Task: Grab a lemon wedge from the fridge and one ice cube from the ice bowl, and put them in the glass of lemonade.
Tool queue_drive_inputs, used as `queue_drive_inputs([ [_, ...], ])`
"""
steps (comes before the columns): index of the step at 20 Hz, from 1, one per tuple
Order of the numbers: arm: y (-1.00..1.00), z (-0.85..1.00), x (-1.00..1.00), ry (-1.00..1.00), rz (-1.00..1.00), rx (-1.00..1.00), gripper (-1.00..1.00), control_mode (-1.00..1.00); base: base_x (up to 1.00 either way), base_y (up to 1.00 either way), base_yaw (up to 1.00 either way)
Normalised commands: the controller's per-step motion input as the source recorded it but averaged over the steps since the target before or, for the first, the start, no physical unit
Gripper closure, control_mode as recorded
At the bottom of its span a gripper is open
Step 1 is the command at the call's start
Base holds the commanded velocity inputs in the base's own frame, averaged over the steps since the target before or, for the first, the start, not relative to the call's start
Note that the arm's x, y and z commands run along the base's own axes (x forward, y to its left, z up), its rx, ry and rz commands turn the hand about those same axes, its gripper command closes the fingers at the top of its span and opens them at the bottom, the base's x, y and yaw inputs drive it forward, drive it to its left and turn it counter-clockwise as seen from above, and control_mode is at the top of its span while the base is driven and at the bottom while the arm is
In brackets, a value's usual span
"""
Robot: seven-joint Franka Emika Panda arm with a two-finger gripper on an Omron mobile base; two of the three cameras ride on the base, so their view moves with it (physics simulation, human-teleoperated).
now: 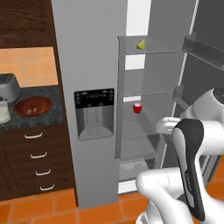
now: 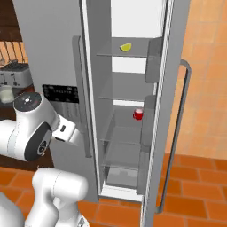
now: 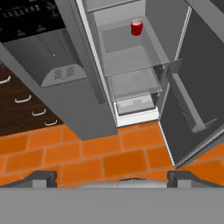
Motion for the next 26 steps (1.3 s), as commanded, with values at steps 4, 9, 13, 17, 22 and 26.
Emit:
queue_drive_inputs([
  [4, 0.0, 0.0, 0.0, 0.0, 0.0, 0.0, -1.0, 1.0, 0.4, -0.53, -0.1],
  [9, 0.0, 0.0, 0.0, 0.0, 0.0, 0.0, -1.0, 1.0, 0.58, -0.16, -0.01],
  [13, 0.0, 0.0, 0.0, 0.0, 0.0, 0.0, -1.0, 1.0, 0.88, -0.01, 0.0],
  [17, 0.0, 0.0, 0.0, 0.0, 0.0, 0.0, -1.0, 1.0, 0.92, -0.15, 0.0],
  [22, 0.0, 0.0, 0.0, 0.0, 0.0, 0.0, -1.0, 1.0, 0.71, -0.3, 0.0],
  [26, -0.19, 0.21, 0.24, -0.03, 0.0, 0.0, -1.0, -1.0, 0.0, 0.0, 0.0],
])
